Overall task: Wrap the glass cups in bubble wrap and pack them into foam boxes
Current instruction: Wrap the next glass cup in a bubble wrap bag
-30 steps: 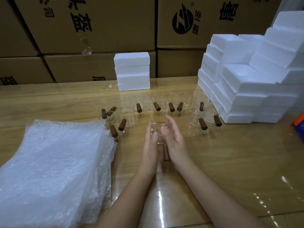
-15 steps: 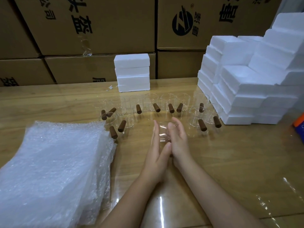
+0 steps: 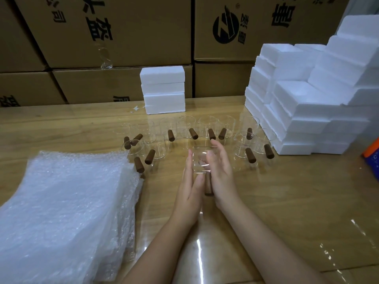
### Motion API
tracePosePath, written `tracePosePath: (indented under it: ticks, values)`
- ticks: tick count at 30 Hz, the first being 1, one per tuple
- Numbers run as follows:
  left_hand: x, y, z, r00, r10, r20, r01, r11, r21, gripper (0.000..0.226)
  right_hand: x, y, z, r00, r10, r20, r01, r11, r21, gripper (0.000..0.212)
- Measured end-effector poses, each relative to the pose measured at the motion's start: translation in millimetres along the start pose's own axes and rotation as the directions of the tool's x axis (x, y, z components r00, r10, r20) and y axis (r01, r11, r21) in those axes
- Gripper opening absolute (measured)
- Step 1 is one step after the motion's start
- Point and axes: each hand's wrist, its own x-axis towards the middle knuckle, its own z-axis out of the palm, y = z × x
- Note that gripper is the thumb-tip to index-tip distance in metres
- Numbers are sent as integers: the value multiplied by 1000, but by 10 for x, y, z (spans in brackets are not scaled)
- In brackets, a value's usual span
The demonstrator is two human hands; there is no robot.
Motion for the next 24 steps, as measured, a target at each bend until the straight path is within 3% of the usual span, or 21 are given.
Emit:
tracePosePath:
  ticks: [3,6,13,18,24]
  values:
    - [55,-24,-11,997,-44,-57,39,995,-96,100,-66,39,36,997,5,72,0,998,-64,25]
    - [53,-10,-29,989,-11,-145,-13,987,-160,52,-94,42,89,992,3,123,13,991,-130,17]
    - [62,42,-83,966,124,-227,-126,992,6,31,-83,28,59,988,-26,150,87,906,-413,31]
    - [75,5,-110,958,165,-235,-134,981,140,27,-110,-29,-30,955,-200,219,294,739,-606,59]
    - [120,112,-73,973,132,-187,-132,991,13,22,-175,-79,-29,835,-501,226,516,574,-636,44]
